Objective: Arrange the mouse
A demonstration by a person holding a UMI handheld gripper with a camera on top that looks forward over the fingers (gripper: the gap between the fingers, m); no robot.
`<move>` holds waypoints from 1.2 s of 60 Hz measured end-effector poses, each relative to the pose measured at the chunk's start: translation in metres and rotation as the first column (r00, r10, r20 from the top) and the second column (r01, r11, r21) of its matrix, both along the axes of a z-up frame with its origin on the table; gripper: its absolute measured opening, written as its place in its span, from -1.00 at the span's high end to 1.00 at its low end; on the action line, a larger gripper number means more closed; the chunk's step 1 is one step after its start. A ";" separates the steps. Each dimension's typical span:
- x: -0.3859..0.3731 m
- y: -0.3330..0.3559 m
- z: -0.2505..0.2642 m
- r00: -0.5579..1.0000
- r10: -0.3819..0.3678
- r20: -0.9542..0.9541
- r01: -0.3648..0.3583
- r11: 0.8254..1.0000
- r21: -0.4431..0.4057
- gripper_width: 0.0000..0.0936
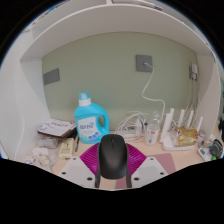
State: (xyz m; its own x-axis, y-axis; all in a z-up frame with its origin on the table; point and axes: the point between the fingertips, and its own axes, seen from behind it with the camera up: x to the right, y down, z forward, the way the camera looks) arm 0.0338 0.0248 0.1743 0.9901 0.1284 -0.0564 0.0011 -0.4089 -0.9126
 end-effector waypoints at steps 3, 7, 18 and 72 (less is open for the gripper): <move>0.038 0.011 -0.014 0.999 -0.030 0.018 0.030 0.999 -0.022 0.26; 0.082 0.020 -0.057 0.996 -0.056 0.062 0.061 0.995 -0.073 0.26; 0.143 0.016 -0.177 0.991 -0.065 0.117 0.097 0.953 -0.288 0.25; 0.123 -0.185 -0.006 0.979 -0.102 0.175 0.126 0.982 -0.137 -0.82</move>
State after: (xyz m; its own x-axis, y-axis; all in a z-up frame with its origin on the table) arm 0.1572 -0.1606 0.1682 0.9948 0.0168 0.1009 0.0937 -0.5443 -0.8336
